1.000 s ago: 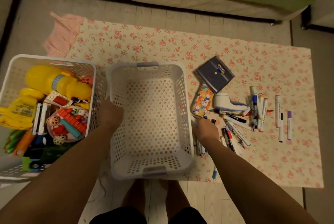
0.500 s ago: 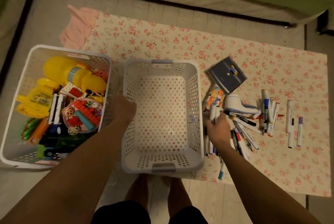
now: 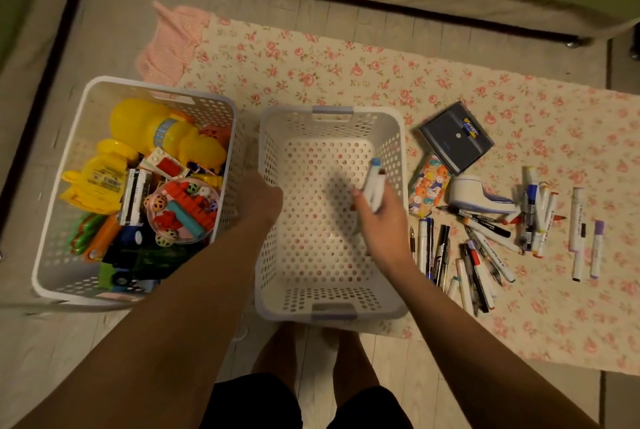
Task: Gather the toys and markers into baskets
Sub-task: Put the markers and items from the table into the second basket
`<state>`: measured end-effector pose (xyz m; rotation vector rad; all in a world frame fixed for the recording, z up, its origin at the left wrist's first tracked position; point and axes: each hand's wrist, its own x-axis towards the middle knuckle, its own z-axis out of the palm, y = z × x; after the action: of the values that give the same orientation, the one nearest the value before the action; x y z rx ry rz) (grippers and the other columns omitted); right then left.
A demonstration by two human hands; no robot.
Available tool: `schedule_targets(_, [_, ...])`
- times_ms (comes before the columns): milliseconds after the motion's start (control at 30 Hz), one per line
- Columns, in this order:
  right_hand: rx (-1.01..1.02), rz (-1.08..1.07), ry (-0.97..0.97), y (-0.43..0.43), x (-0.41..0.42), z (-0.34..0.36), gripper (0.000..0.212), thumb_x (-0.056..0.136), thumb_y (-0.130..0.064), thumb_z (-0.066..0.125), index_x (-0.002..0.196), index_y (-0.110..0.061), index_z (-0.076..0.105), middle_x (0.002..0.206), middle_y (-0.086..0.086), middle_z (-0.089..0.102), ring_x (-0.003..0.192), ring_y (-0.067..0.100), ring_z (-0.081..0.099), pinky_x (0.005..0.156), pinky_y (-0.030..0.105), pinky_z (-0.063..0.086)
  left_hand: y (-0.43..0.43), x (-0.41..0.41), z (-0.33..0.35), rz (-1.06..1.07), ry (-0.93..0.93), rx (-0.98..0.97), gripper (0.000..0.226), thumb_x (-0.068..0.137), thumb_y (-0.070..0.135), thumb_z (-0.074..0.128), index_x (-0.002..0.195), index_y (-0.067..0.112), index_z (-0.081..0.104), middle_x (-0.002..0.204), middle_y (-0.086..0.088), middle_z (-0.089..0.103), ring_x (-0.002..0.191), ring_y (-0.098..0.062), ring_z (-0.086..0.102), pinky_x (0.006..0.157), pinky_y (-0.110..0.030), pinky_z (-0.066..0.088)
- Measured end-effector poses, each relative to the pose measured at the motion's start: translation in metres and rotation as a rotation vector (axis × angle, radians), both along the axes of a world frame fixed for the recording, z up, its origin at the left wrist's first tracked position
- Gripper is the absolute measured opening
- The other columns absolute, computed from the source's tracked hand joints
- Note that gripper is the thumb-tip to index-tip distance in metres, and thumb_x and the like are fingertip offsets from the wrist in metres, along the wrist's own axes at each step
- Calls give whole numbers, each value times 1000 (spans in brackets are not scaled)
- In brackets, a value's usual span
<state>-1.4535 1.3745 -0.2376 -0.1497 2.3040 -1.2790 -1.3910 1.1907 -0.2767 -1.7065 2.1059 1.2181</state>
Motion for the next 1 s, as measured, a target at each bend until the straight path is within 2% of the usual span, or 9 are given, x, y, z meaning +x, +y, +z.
schedule_targets(67, [-4, 61, -78, -12, 18, -12, 20, 98, -42, 49, 92, -26, 57, 78, 0, 64, 67, 13, 61, 60, 31, 52, 0, 0, 2, -24, -14, -9, 9, 84, 3, 48, 92, 3, 53, 94, -10, 61, 82, -29, 62, 58, -33, 53])
schedule_targets(133, [21, 75, -196, -20, 36, -27, 25, 101, -37, 44, 99, -15, 57, 74, -4, 59, 61, 8, 54, 54, 20, 46, 1, -1, 5, -58, -42, -34, 5, 87, 3, 48, 89, 7, 46, 89, -7, 53, 80, -26, 59, 66, -36, 55])
schedule_targets(200, [74, 102, -328, -29, 54, -42, 26, 103, -35, 41, 106, -13, 55, 77, -5, 57, 64, 7, 53, 53, 14, 43, 1, -2, 5, -75, -71, -53, 7, 88, 3, 48, 90, 9, 43, 89, -8, 52, 79, -26, 58, 63, -33, 51])
schedule_targets(300, [122, 149, -442, -43, 76, -65, 21, 102, -34, 43, 102, -16, 54, 85, -1, 60, 75, 15, 58, 69, 30, 51, -1, -5, 3, -89, -106, -53, 10, 88, 3, 46, 97, 7, 47, 96, -9, 52, 81, -25, 55, 64, -33, 48])
schedule_targets(400, [171, 151, -496, -57, 88, -82, 20, 100, -32, 47, 101, -14, 56, 83, -1, 57, 68, 11, 51, 65, 28, 46, -7, -7, 3, -114, -166, -87, 23, 89, 4, 46, 111, -1, 51, 104, -12, 56, 87, -25, 57, 60, -30, 46])
schedule_targets(500, [237, 179, -556, -69, 94, -95, 22, 98, -23, 48, 112, -9, 57, 101, 7, 63, 85, 21, 60, 75, 34, 53, -11, -7, -2, -117, -183, -100, 32, 89, 6, 46, 120, -1, 51, 120, -17, 57, 104, -32, 60, 71, -35, 50])
schedule_targets(733, [468, 527, -456, -82, 99, -95, 38, 98, -17, 47, 132, -2, 46, 130, 16, 54, 119, 30, 54, 98, 38, 47, -10, -9, -1, -81, -199, -110, 31, 89, 6, 48, 119, -1, 51, 118, -17, 57, 103, -32, 60, 67, -31, 47])
schedule_targets(833, [469, 516, -314, -81, 91, -83, 32, 100, -19, 39, 125, -3, 52, 125, 14, 56, 109, 26, 56, 90, 34, 47, -9, -7, 0, -72, -186, -126, 28, 87, 6, 50, 114, -1, 54, 115, -17, 60, 99, -32, 62, 63, -31, 46])
schedule_targets(1000, [301, 455, -42, -66, 47, -42, 34, 101, -22, 42, 131, -9, 51, 128, 11, 55, 106, 25, 59, 88, 38, 49, -2, -9, 12, -66, -189, -152, 36, 89, 6, 48, 124, 0, 50, 127, -17, 54, 114, -34, 55, 76, -35, 48])
